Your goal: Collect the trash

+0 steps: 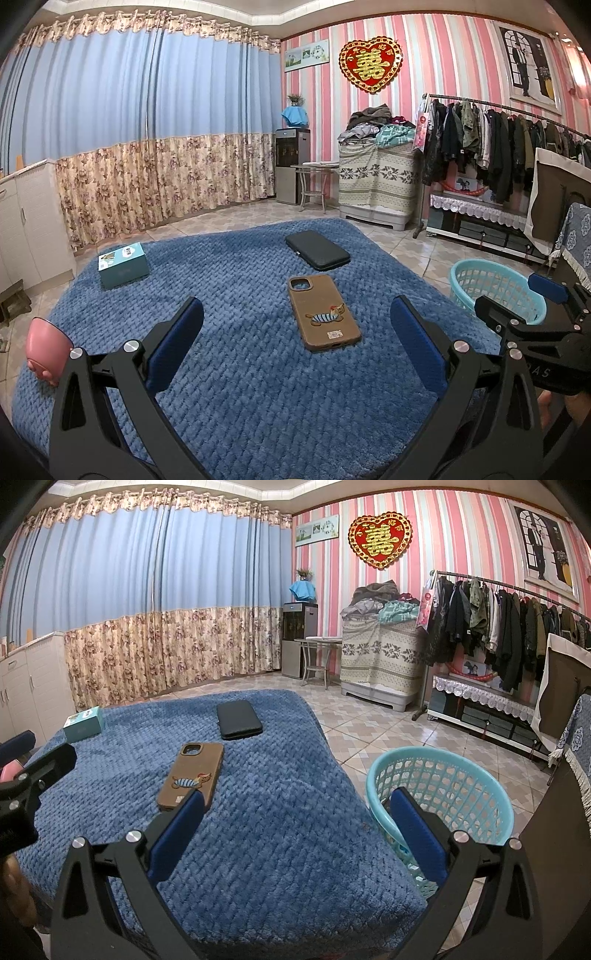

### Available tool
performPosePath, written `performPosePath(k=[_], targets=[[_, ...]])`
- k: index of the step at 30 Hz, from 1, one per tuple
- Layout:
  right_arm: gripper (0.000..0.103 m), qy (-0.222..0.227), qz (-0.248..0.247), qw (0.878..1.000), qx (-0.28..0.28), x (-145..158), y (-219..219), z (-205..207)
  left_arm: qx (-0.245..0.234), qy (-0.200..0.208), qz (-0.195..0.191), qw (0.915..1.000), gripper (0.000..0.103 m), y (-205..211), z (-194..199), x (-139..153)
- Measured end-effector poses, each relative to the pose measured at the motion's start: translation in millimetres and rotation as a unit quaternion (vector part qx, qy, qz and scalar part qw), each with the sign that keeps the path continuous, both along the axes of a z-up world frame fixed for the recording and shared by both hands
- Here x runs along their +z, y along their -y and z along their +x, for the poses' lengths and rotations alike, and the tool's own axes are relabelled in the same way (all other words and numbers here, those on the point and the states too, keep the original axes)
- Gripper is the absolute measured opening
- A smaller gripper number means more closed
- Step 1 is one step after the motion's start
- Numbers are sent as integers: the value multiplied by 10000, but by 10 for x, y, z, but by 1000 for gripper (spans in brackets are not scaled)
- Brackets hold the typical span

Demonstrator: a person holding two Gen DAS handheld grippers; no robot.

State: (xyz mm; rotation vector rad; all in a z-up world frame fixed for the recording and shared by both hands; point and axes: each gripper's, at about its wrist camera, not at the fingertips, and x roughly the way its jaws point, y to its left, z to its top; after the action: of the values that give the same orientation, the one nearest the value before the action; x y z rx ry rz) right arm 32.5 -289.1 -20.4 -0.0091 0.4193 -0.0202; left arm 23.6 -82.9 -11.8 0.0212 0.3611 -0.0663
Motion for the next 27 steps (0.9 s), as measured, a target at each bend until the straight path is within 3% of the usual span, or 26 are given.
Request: performPosePath(k=[27], targets=[[98,-17,-15,10000,0,2,4,0,-1,-26,-15,10000,98,-4,-3,-6]])
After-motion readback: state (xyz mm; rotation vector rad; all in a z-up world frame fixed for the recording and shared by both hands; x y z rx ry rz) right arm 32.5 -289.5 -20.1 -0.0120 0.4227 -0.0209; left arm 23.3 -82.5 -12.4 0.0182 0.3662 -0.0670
